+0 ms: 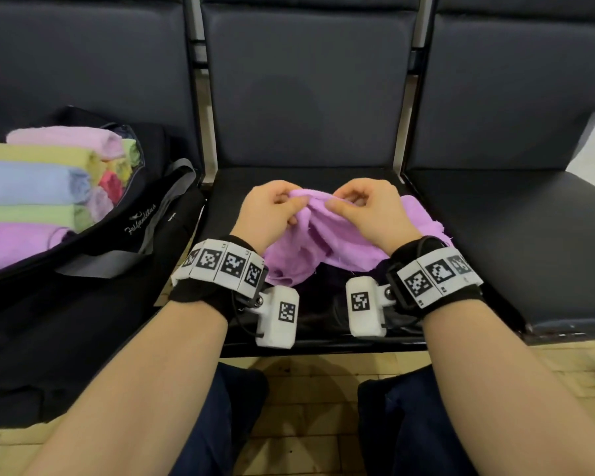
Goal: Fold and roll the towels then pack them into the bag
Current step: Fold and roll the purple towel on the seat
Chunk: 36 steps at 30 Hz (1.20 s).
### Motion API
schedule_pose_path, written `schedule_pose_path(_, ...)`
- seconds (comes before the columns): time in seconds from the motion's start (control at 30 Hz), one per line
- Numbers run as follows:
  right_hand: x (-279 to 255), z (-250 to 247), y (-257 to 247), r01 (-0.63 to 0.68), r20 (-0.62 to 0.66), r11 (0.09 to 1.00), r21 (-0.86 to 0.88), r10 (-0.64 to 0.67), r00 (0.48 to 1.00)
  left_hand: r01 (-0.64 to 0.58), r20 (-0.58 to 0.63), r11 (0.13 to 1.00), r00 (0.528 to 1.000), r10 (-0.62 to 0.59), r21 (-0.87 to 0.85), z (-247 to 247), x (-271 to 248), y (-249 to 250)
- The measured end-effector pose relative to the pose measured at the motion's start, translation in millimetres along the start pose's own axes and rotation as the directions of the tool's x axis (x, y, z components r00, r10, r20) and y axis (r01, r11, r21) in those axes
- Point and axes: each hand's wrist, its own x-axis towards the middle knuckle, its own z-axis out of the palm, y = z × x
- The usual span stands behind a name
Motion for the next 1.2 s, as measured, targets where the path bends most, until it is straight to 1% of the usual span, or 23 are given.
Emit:
schedule_pose_path(0.1, 0, 0, 12, -0.043, 0.006, 0.981, -0.191, 0.045, 0.999, 0.008, -0.091, 0.995, 0.996, -0.016, -0.095, -3, 3, 1)
schedule_pose_path(0.2, -1, -4, 21, -0.113, -0.090, 0.947, -0.301, 0.090, 0.992, -0.006, -0.195, 0.984, 0.980, -0.030, -0.177, -9, 7, 0)
schedule_pose_path(0.27, -2, -8, 24, -0.186, -0.167, 0.919, -0.347, 0.135, 0.977, -0.001, -0.274, 0.972, 0.960, -0.065, -0.235, -16, 11, -1)
schedule_pose_path(0.4, -5, -13, 30, -0.322, -0.291, 0.856, -0.403, 0.214, 0.932, -0.001, -0.438, 0.948, 0.887, -0.146, -0.317, -36, 20, -8)
schedule_pose_path(0.5, -7, -13, 32, -0.385, -0.362, 0.810, -0.442, 0.231, 0.903, -0.017, -0.545, 0.935, 0.816, -0.192, -0.355, -48, 21, -13)
schedule_pose_path(0.57, -6, -12, 29, -0.389, -0.386, 0.817, -0.426, 0.225, 0.895, -0.012, -0.604, 0.931, 0.764, -0.226, -0.364, -54, 23, -21)
schedule_pose_path(0.6, -5, -11, 27, -0.371, -0.396, 0.833, -0.411, 0.204, 0.895, -0.010, -0.632, 0.935, 0.739, -0.232, -0.355, -57, 24, -25)
schedule_pose_path(0.63, -2, -11, 25, -0.330, -0.413, 0.857, -0.395, 0.155, 0.897, -0.002, -0.653, 0.945, 0.723, -0.225, -0.328, -60, 25, -28)
schedule_pose_path(0.67, 0, -11, 22, -0.273, -0.440, 0.886, -0.375, 0.089, 0.893, 0.024, -0.663, 0.958, 0.717, -0.215, -0.285, -62, 26, -30)
schedule_pose_path(0.7, 2, -12, 18, -0.206, -0.475, 0.924, -0.322, 0.031, 0.879, 0.060, -0.654, 0.968, 0.727, -0.210, -0.244, -63, 27, -31)
schedule_pose_path(0.73, 4, -11, 12, -0.131, -0.499, 0.965, -0.228, -0.001, 0.867, 0.109, -0.616, 0.973, 0.758, -0.214, -0.204, -61, 27, -28)
schedule_pose_path(0.77, 5, -10, 6, -0.061, -0.496, 0.990, -0.128, -0.010, 0.868, 0.151, -0.542, 0.973, 0.810, -0.224, -0.177, -56, 25, -25)
schedule_pose_path(0.8, 4, -9, 0, -0.019, -0.468, 0.998, -0.057, -0.010, 0.884, 0.155, -0.433, 0.973, 0.875, -0.216, -0.171, -47, 22, -19)
schedule_pose_path(0.83, 3, -6, -4, -0.005, -0.423, 1.000, -0.025, -0.006, 0.906, 0.122, -0.307, 0.978, 0.936, -0.171, -0.172, -38, 18, -12)
schedule_pose_path(0.87, 2, -2, -6, 0.004, -0.370, 1.000, -0.025, -0.013, 0.929, 0.074, -0.178, 0.984, 0.979, -0.103, -0.164, -28, 11, -3)
schedule_pose_path(0.9, 1, 1, -7, 0.020, -0.314, 0.999, -0.039, -0.031, 0.949, 0.033, -0.056, 0.989, 0.998, -0.041, -0.145, -18, 6, 3)
schedule_pose_path(0.93, -1, 4, -7, 0.038, -0.262, 0.998, -0.059, -0.052, 0.964, 0.009, 0.052, 0.991, 0.999, -0.002, -0.130, -9, 2, 7)
schedule_pose_path(0.97, -2, 6, -8, 0.056, -0.218, 0.995, -0.086, -0.074, 0.973, 0.002, 0.139, 0.993, 0.990, 0.014, -0.115, -2, -1, 9)
schedule_pose_path(1.0, -3, 7, -10, 0.073, -0.176, 0.991, -0.113, -0.093, 0.980, 0.005, 0.199, 0.996, 0.980, 0.013, -0.088, 4, -4, 11)
schedule_pose_path(1.03, -4, 7, -12, 0.089, -0.134, 0.988, -0.129, -0.106, 0.985, -0.001, 0.235, 0.999, 0.972, 0.013, -0.053, 8, -6, 12)
schedule_pose_path(1.07, -5, 7, -14, 0.103, -0.094, 0.986, -0.133, -0.116, 0.989, -0.013, 0.238, 1.000, 0.971, 0.014, -0.010, 11, -7, 12)
schedule_pose_path(1.13, -7, 6, -16, 0.125, -0.045, 0.976, -0.177, -0.135, 0.990, -0.019, 0.163, 0.998, 0.987, 0.010, 0.052, 13, -5, 10)
schedule_pose_path(1.2, -8, 5, -11, 0.134, -0.048, 0.936, -0.324, -0.157, 0.986, -0.005, 0.047, 0.999, 0.999, 0.003, 0.049, 11, -1, 6)
